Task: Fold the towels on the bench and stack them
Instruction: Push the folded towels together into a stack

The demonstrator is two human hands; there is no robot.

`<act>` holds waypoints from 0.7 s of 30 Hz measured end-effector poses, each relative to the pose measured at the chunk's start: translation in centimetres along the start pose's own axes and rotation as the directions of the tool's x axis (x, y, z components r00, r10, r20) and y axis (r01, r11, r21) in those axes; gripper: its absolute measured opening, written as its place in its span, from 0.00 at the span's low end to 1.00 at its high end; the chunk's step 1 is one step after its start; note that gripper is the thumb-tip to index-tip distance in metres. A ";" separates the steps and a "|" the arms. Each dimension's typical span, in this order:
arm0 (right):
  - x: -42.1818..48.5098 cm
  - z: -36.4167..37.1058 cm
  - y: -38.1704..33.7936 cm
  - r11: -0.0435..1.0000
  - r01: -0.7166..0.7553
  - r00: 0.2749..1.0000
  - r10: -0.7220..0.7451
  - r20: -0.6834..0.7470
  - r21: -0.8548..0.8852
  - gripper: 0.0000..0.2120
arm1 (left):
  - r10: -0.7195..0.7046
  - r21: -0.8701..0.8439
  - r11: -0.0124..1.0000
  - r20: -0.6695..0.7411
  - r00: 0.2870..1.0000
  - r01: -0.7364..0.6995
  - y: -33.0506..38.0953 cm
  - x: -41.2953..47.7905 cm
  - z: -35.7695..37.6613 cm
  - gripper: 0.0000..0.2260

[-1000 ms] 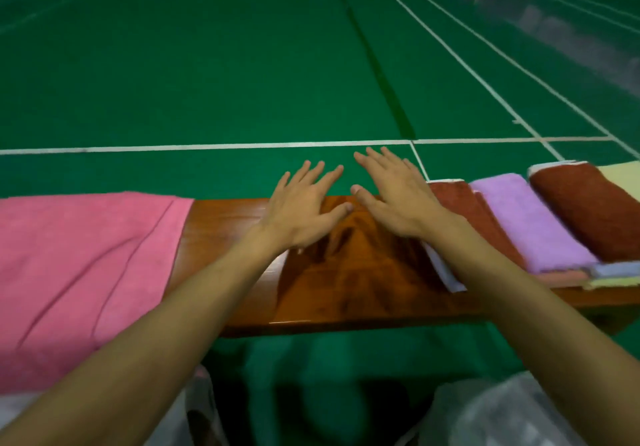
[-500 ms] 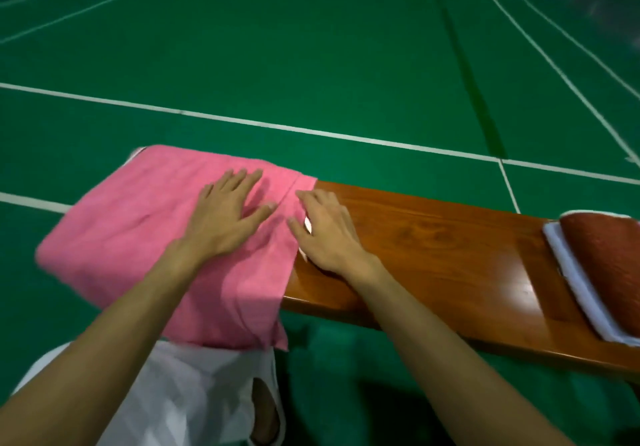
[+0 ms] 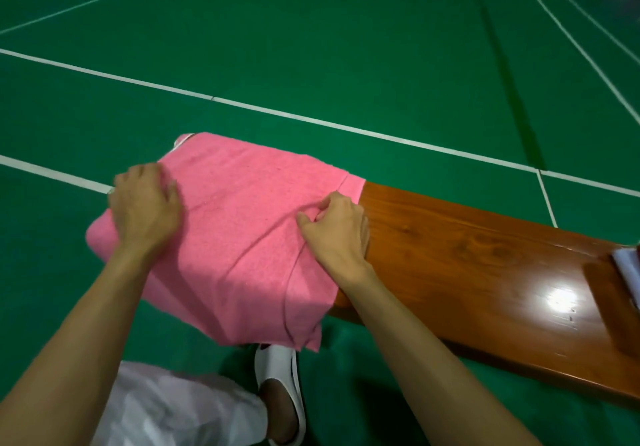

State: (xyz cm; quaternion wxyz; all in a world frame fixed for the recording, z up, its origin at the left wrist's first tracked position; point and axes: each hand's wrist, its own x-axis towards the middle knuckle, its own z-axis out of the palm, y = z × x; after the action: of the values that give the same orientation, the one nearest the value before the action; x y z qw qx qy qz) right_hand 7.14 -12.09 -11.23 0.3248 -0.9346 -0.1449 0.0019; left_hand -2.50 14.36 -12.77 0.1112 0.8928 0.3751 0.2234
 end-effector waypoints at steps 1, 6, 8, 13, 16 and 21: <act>-0.1 0.1 -0.1 1.000 -0.011 1.000 0.011 -0.016 0.008 0.13 | -0.081 -0.014 0.997 -0.045 0.996 0.080 -0.3 0.3 -0.3 0.13; -0.3 1.2 -0.6 0.994 -0.001 0.995 0.012 -0.101 0.107 0.02 | -0.201 -0.158 0.971 -0.117 0.973 0.181 -0.3 0.7 -0.9 0.10; -0.4 1.6 -0.5 0.992 0.033 0.994 -0.020 -0.108 0.120 0.03 | -0.169 -0.180 0.974 -0.159 0.973 0.140 -0.2 0.9 -0.9 0.09; -0.4 0.5 0.8 0.965 0.157 0.977 -0.120 -0.178 0.210 0.04 | -0.084 -0.224 0.974 -0.231 0.969 0.031 0.8 1.3 -2.6 0.12; -0.4 -1.9 2.5 0.959 0.159 0.966 -0.102 -0.236 0.234 0.06 | 0.002 -0.235 0.971 -0.200 0.980 -0.049 2.5 0.7 -3.7 0.13; 0.0 -7.6 7.1 0.972 0.125 0.953 -0.062 -0.298 0.200 0.05 | 0.106 -0.234 0.962 -0.142 0.984 -0.137 7.5 -1.1 -4.0 0.09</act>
State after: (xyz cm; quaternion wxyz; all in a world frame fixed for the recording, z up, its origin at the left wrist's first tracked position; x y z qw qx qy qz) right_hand 9.79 -22.03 -9.51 0.4419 -0.8759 -0.1391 -0.1346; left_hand -0.51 8.48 -6.90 0.1816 0.8776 0.2957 0.3309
